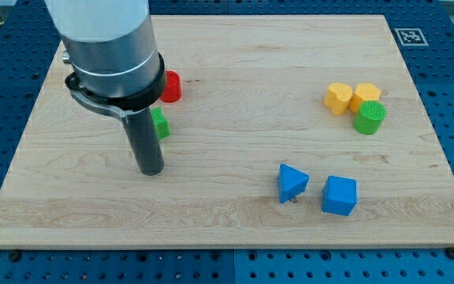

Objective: Place green star parallel left to green circle

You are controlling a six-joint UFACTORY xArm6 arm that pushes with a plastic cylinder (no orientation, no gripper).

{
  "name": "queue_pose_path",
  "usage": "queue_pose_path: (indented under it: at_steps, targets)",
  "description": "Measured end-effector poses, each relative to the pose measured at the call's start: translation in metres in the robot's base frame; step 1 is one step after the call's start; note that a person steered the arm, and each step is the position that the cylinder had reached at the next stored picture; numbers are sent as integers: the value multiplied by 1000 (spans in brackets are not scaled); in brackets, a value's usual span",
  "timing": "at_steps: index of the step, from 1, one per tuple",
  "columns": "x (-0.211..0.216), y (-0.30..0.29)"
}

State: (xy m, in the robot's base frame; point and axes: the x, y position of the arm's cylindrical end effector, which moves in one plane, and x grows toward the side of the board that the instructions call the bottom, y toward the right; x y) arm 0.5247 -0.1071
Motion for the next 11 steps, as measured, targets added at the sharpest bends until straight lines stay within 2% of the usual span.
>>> queue_pose_path:
  at_steps: [3, 4, 5, 6, 11]
  targets:
    - [-3, -66]
    - [-7, -69]
    - [-29, -65]
    - [-57, -50]
    - [-59, 80]
